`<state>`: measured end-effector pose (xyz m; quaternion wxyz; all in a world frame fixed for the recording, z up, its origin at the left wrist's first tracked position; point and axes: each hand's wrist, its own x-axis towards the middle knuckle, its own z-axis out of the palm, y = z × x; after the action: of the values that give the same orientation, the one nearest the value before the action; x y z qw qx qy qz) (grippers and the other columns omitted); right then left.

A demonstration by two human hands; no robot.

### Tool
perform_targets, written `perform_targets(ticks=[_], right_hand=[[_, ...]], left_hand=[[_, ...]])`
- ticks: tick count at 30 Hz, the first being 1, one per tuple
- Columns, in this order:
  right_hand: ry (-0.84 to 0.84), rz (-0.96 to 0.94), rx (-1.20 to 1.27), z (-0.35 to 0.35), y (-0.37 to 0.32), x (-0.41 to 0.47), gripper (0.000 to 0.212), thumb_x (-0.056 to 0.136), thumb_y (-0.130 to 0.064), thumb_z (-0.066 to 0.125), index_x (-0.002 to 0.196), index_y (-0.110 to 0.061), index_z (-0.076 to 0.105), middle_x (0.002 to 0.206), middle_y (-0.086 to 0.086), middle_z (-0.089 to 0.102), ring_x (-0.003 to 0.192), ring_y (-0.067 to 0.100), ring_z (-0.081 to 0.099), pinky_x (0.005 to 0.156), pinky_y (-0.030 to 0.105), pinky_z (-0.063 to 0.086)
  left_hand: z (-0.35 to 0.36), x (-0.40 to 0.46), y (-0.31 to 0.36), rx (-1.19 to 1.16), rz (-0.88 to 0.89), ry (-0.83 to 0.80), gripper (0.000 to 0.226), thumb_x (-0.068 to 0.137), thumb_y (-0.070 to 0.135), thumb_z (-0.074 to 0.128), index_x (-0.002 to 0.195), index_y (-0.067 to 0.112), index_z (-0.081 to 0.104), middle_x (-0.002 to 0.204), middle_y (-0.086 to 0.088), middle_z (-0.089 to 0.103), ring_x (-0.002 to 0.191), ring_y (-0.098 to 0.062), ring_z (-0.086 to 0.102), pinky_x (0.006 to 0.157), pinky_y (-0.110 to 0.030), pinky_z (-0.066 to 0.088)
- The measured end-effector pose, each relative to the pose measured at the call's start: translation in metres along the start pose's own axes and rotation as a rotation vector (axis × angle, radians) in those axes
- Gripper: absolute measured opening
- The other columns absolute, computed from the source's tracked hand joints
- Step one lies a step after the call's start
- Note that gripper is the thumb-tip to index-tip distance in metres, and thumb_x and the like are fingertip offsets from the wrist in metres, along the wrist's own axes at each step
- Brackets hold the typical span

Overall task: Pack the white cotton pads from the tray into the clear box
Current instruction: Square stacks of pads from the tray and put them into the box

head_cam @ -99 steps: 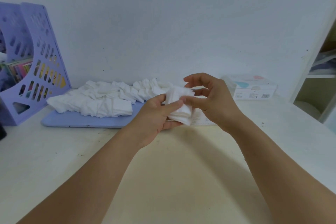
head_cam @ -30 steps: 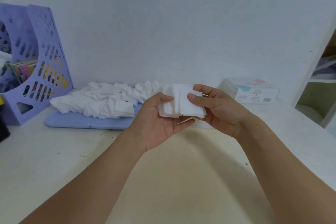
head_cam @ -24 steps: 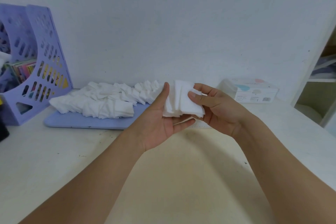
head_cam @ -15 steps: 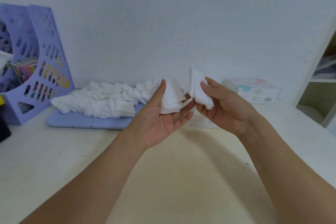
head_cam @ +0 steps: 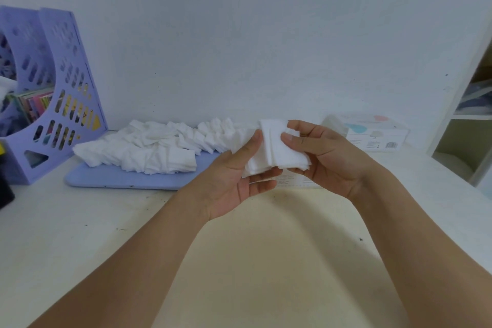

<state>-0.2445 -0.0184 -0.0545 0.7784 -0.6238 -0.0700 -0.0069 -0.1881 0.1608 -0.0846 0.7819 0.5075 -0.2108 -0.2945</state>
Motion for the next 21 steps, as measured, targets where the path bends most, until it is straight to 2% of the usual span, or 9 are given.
perform_targets(ticks=[6,8,11,13,16,18,21], right_hand=[[0.08,-0.062,-0.14,-0.0005,0.0053,0.0036,0.016,0.078,-0.014,0.075,0.094,-0.016,0.075,0.099,0.003,0.076,0.091,0.016,0.073,0.072,0.024,0.06],[0.133,-0.081,-0.209,-0.0021,0.0077,0.0061,0.015,0.082,-0.012,0.075,0.096,-0.016,0.076,0.098,0.003,0.077,0.089,0.016,0.073,0.072,0.026,0.059],[0.189,-0.093,-0.251,-0.0039,0.0081,0.0071,0.015,0.088,-0.009,0.074,0.101,-0.016,0.075,0.1,0.004,0.077,0.09,0.018,0.072,0.077,0.032,0.057],[0.199,-0.094,-0.198,-0.005,0.0066,0.0069,0.015,0.089,-0.008,0.072,0.103,-0.014,0.075,0.097,0.002,0.076,0.087,0.016,0.073,0.07,0.028,0.06],[0.151,-0.037,-0.079,-0.006,0.0018,0.0042,0.022,0.089,-0.01,0.07,0.111,-0.008,0.072,0.093,0.001,0.073,0.076,0.011,0.07,0.056,0.019,0.053],[0.088,0.001,-0.059,-0.0056,0.0002,0.0024,0.027,0.086,-0.013,0.07,0.112,-0.007,0.072,0.093,0.002,0.072,0.074,0.011,0.068,0.053,0.019,0.051],[0.063,-0.006,-0.101,-0.0032,0.0029,0.0023,0.014,0.087,-0.007,0.069,0.1,-0.011,0.073,0.092,0.002,0.075,0.078,0.012,0.071,0.057,0.019,0.054]], left_hand=[[0.0007,0.0009,-0.0019,0.036,-0.034,0.054,0.053,0.077,0.048,0.067,0.117,0.014,0.067,0.097,-0.008,0.076,0.075,-0.018,0.07,0.064,-0.029,0.059],[0.0011,0.0024,-0.0029,0.006,-0.048,0.078,0.056,0.077,0.05,0.068,0.119,0.013,0.066,0.096,-0.009,0.075,0.073,-0.018,0.069,0.062,-0.028,0.058],[0.0008,0.0031,-0.0026,-0.03,-0.067,0.11,0.05,0.087,0.051,0.063,0.118,0.012,0.066,0.089,-0.007,0.075,0.07,-0.017,0.067,0.059,-0.027,0.057],[0.0005,0.0022,-0.0006,-0.07,-0.08,0.122,0.049,0.09,0.05,0.063,0.12,0.012,0.066,0.091,-0.007,0.075,0.071,-0.018,0.067,0.059,-0.028,0.057],[-0.0014,0.0024,0.0013,-0.104,-0.086,0.122,0.057,0.081,0.053,0.067,0.122,0.014,0.066,0.098,-0.007,0.075,0.075,-0.018,0.069,0.063,-0.03,0.058],[-0.002,0.0026,0.0018,-0.091,-0.088,0.095,0.059,0.081,0.057,0.064,0.124,0.016,0.066,0.104,-0.007,0.074,0.077,-0.018,0.069,0.066,-0.031,0.059],[-0.0004,0.0009,0.0017,-0.05,-0.109,0.031,0.064,0.084,0.063,0.055,0.127,0.018,0.064,0.111,-0.008,0.074,0.082,-0.019,0.071,0.068,-0.032,0.059]])
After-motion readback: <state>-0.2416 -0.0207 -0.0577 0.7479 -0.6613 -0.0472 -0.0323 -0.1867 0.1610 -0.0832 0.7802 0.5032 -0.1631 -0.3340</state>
